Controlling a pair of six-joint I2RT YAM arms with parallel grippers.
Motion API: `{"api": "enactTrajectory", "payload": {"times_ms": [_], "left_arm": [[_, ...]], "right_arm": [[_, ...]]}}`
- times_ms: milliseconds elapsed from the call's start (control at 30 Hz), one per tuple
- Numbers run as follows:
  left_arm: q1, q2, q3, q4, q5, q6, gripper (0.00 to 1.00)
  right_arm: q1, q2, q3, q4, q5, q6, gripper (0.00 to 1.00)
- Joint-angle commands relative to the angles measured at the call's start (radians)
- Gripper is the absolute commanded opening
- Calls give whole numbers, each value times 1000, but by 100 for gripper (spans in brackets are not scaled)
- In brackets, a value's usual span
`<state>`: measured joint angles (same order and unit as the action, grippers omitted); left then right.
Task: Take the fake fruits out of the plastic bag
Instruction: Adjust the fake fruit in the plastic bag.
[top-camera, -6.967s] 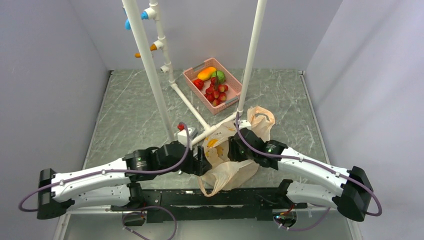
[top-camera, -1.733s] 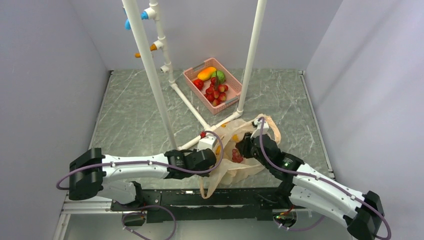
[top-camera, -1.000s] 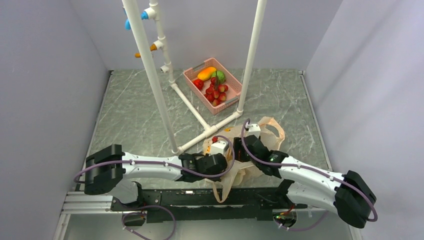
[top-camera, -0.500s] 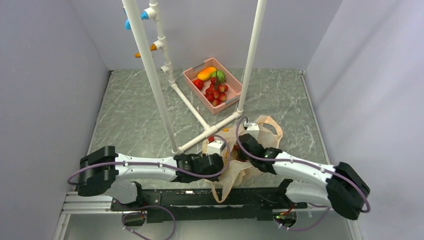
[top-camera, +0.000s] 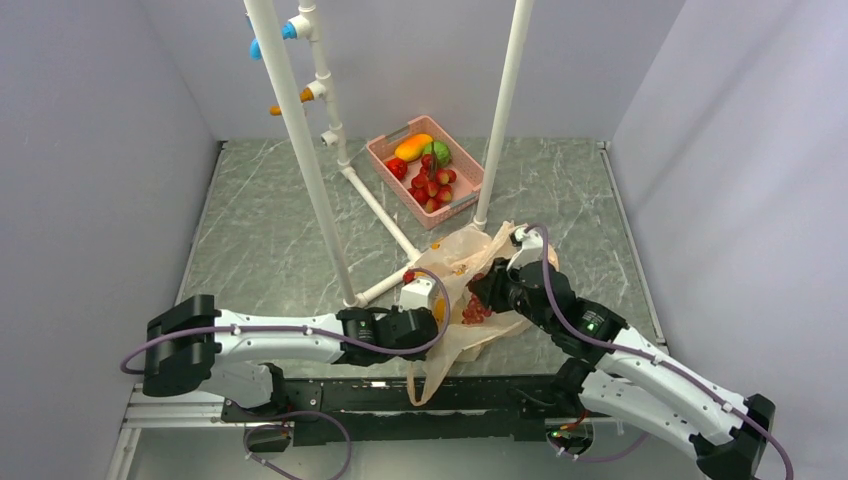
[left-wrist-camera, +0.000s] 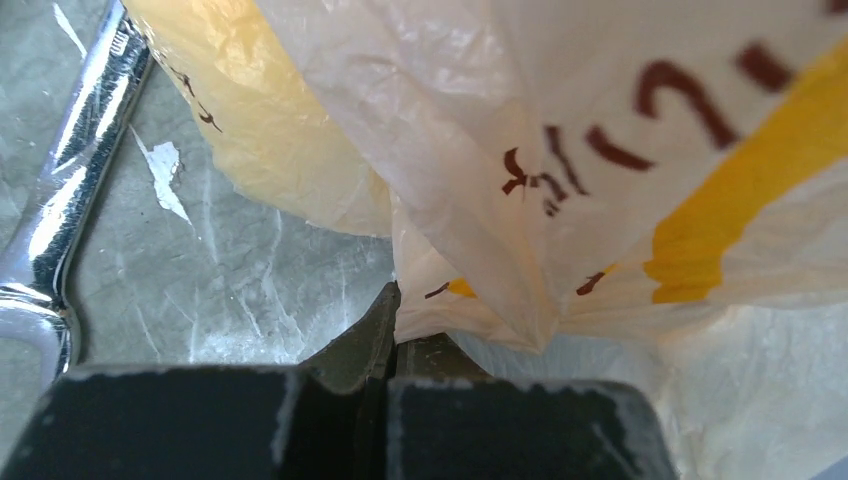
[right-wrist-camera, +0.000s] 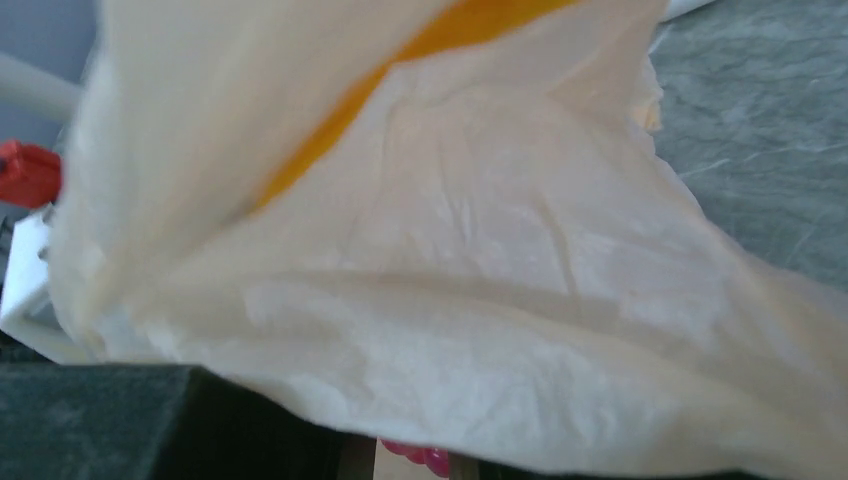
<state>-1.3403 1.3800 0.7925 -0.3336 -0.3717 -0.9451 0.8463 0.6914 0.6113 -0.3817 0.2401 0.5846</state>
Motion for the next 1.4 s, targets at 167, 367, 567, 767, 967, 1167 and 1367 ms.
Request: {"api": "enactTrajectory", "payload": {"times_ms": [167,367,567,767,967,1167,1367], "left_arm": [[1,-52,52,-22,-37,12,0],[1,-26,53,3,-7,5,0],[2,-19,58,15,0,14,0],[1,-5,84,-22,-26,11,0],[-24,-97,84,-95,-167,-57,0],[-34,-145,55,-65,-185,-30,0],[-45,-71,89,-51,-132,-28,0]], "right_arm": [[-1,6,-20,59,-120,7,16],[-2,67,6,78,-174,25,23],[-12,89,45,26,-210,98,14],[-18,82,95,43,-439,69,0],[-26,49,131,-100,-527,-138,0],[-38,68,70,-5,-544,2,13],[-42,188,65,50,-445,12,28]]}}
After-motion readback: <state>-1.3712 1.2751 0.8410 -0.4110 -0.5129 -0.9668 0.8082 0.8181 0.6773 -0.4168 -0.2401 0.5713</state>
